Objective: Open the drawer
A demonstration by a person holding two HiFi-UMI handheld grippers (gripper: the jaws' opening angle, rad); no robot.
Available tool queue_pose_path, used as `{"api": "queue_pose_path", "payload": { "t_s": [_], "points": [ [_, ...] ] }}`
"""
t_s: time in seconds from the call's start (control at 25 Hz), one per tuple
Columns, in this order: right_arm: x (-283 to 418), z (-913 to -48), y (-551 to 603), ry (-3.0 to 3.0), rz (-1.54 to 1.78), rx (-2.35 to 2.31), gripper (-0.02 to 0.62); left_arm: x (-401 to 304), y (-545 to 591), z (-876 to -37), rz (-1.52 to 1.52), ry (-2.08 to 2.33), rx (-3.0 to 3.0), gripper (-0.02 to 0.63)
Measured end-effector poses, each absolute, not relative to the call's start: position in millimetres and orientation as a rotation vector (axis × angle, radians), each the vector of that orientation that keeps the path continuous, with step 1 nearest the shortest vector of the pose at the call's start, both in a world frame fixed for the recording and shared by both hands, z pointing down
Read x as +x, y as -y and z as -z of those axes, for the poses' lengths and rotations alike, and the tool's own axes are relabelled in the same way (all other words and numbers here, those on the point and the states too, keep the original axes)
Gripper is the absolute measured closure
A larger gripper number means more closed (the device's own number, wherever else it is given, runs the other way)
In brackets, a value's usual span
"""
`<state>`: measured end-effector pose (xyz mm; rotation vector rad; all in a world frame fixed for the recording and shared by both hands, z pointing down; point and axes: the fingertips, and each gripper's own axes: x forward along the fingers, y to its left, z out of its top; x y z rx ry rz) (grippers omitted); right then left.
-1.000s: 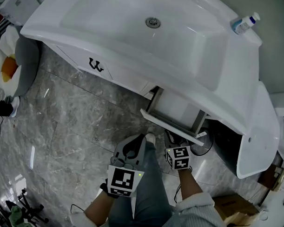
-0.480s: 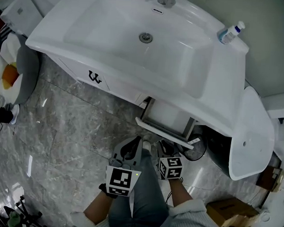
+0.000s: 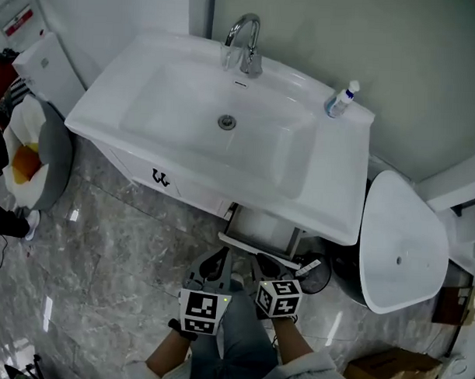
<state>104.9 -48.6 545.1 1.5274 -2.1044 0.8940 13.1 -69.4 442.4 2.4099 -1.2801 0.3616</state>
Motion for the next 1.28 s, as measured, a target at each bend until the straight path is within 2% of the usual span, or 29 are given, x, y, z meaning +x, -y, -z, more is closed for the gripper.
{"api": "queue_pose_path", "payload": {
  "t_s": [0.44,0.72,0.96,1.28],
  "points": [
    [95.0,-381.3,72.6,2.44,-0.894,1.425,0.581,30.9,72.8,-366.6,-0.422,1.294,2.395,0.589],
    [92.7,-279.3,78.4,2.642,-0.731,1.281,0.584,58.4,81.9,-295.3,-0.347,1.23,2.471,0.589],
    [96.8,-218.8,83.7,2.73,-0.551,1.213,0.584,73.3,83.4,-250.3,-0.3,1.203,2.551,0.589],
    [106.9,-191.4,66.5,2.801,-0.602,1.209,0.584,85.7,78.4,-211.1,-0.233,1.137,2.625,0.589]
  ]
}}
